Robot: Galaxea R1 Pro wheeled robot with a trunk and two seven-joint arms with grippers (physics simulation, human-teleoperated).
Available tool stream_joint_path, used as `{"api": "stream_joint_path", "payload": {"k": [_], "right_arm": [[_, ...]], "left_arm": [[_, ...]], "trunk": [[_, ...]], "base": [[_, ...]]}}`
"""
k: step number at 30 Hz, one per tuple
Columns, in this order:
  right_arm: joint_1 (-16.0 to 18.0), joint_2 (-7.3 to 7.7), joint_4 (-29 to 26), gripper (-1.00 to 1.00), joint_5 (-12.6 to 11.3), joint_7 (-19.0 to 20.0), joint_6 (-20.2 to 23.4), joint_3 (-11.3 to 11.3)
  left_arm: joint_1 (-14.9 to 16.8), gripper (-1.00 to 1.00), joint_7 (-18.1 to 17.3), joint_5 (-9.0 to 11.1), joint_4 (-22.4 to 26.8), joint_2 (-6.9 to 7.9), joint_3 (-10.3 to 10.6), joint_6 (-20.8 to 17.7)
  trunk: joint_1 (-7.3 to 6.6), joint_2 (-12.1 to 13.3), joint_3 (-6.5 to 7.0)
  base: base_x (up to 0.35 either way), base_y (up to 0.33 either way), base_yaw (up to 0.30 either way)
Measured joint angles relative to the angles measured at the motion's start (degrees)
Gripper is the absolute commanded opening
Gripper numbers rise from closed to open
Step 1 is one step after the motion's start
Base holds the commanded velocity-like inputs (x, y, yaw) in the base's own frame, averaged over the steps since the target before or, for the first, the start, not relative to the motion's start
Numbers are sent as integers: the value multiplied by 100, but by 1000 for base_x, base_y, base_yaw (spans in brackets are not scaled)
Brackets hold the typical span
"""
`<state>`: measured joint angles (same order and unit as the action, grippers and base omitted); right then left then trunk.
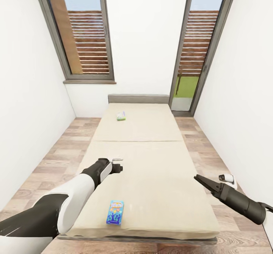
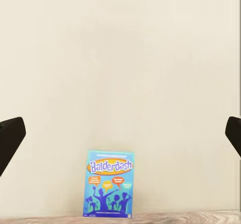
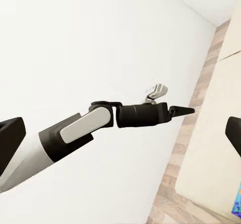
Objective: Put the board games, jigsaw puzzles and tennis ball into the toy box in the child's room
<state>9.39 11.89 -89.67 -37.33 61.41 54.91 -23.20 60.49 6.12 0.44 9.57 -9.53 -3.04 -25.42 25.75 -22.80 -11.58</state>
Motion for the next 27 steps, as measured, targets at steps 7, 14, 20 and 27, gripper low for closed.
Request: {"api": "stream_joint_path", "payload": {"k": [7, 14, 20, 27], "right_arm": [[-1, 17, 24, 100, -1, 62, -26, -16], [2, 14, 34, 100, -7, -34, -38, -6], [0, 7, 35, 100, -10, -117, -45, 7], [-3, 3, 33, 100, -5, -139, -54, 11]], "left_arm": [[-4, 100, -7, -2, 0, -13, -1, 5], [0, 100, -146, 2, 0, -6, -7, 0], [2, 100, -201, 2, 5, -12, -12, -5], [4, 100, -212, 3, 7, -11, -15, -7]], "trunk": [[0, 0, -66], [0, 0, -132], [0, 0, -189], [0, 0, -255]], "base": [[0, 0, 0], [0, 0, 0], [0, 0, 0], [0, 0, 0]]}}
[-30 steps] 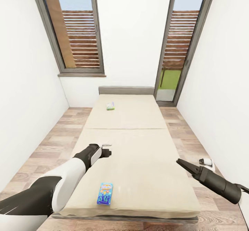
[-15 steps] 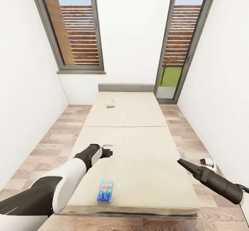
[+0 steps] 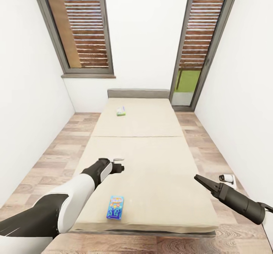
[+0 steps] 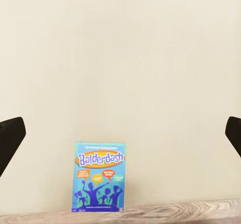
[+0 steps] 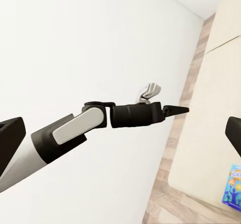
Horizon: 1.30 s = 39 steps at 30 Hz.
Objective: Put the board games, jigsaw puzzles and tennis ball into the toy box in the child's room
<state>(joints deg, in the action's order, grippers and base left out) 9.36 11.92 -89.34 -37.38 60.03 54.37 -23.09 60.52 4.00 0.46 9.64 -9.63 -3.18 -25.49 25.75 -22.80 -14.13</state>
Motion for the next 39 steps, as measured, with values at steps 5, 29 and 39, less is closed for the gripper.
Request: {"api": "stream_joint_path", "payload": {"k": [5, 29, 39], "right_arm": [[0, -10, -1, 100, 2, -10, -2, 6], [4, -57, 0, 100, 19, -15, -14, 10], [4, -75, 3, 100, 190, -14, -84, 10]], "left_arm": [[0, 100, -2, 0, 4, 0, -1, 0], [1, 100, -10, -12, 50, 16, 7, 22], [1, 100, -10, -15, 55, 11, 14, 83]], "trunk": [[0, 0, -47], [0, 0, -274], [0, -1, -369]], "base": [[0, 0, 0], [0, 0, 0], [14, 0, 0]]}}
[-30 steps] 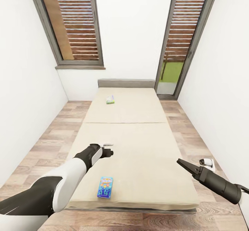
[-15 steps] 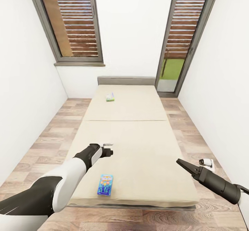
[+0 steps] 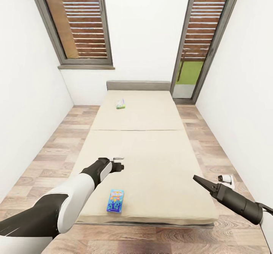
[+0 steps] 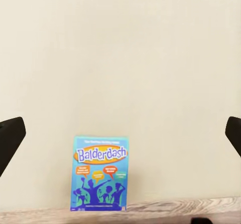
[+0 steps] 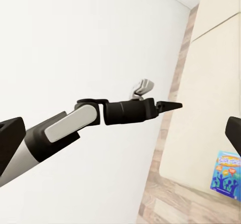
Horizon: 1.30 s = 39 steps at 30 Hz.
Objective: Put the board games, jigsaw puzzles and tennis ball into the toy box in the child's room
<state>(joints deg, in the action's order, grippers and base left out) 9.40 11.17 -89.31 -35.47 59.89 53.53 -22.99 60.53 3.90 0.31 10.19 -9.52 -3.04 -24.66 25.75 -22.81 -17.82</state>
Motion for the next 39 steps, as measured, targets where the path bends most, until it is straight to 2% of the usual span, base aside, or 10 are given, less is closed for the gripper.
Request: {"api": "stream_joint_path", "payload": {"k": [10, 32, 39], "right_arm": [[3, -3, 1, 100, 23, 0, -8, 0], [3, -10, 2, 100, 34, 0, -13, 0], [3, -3, 2, 100, 34, 0, -14, 0]], "left_arm": [[-1, 100, 0, -3, 0, -2, 1, 10], [-2, 100, -6, -2, 0, -6, 1, 3], [0, 100, -175, -13, -20, 17, 13, -39]], "trunk": [[0, 0, -95], [1, 0, -302], [1, 0, -369]], "base": [[134, 19, 0], [9, 1, 0], [0, 0, 0]]}}
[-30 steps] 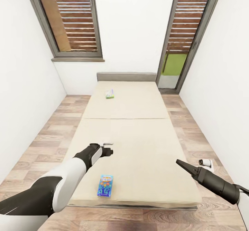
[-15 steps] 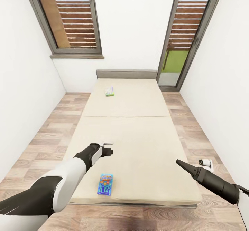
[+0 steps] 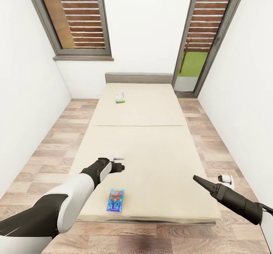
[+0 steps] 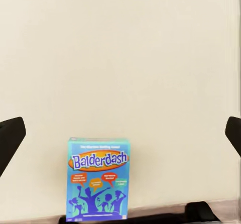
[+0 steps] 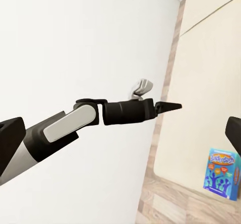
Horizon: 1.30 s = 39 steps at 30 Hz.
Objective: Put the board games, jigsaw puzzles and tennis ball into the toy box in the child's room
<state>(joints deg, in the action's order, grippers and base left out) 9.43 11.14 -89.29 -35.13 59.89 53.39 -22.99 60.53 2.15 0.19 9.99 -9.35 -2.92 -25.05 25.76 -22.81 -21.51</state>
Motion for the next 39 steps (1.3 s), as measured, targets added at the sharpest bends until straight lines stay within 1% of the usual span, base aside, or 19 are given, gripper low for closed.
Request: {"api": "stream_joint_path", "payload": {"k": [7, 10, 39], "right_arm": [[0, -6, 0, 100, 0, 0, -2, 0], [1, -6, 0, 100, 0, 0, -3, 0], [3, -7, 26, 100, 0, -8, -3, 0]], "left_arm": [[-1, 100, -323, -4, -6, 11, -3, -95], [0, 100, -377, -10, -6, 13, -2, -130], [1, 100, -414, -14, 19, 22, 6, -97]], "trunk": [[0, 0, -66], [0, 0, -95], [0, -1, -369]], "base": [[0, 0, 0], [0, 0, 0], [0, 0, 0]]}}
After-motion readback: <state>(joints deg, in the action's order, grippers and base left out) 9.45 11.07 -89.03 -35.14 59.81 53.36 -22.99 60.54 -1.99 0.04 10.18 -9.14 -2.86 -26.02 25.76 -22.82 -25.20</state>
